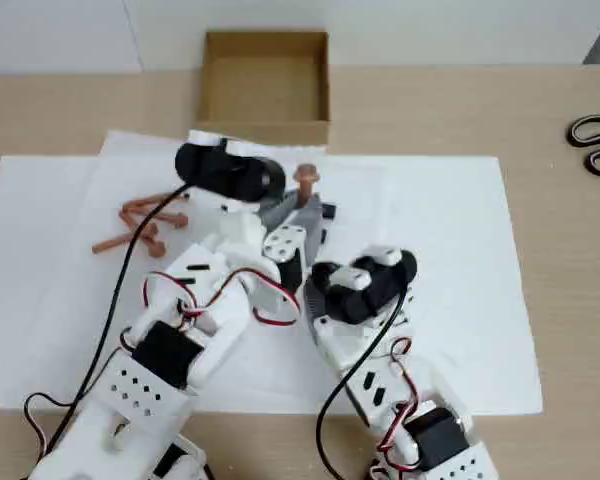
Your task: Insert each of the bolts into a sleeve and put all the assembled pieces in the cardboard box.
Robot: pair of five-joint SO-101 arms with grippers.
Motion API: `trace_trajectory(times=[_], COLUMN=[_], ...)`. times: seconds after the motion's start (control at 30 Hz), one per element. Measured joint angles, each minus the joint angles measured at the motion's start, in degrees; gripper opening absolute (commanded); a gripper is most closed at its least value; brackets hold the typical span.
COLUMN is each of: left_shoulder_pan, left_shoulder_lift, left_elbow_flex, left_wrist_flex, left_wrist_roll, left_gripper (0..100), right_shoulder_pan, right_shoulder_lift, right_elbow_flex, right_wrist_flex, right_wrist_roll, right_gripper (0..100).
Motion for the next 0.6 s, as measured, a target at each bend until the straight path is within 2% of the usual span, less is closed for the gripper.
trace_trajectory(times=[0.2, 0.6], left_shoulder_pan=[-0.8, 2.9], left_shoulder_lift=[0.0, -12.5], left_elbow_flex=[7.8, 16.8], left_wrist_flex=[-11.2, -12.5], left_wrist_roll=[0.4, 0.4], left_gripper=[1, 1], right_shoulder_pan=[-0.4, -0.4], right_shoulder_lift=[0.0, 0.0], right_elbow_flex=[0.0, 0.0], right_wrist_flex=[0.0, 0.0], right_wrist_roll=[-1.4, -2.3], right_gripper=[0.4, 0.4])
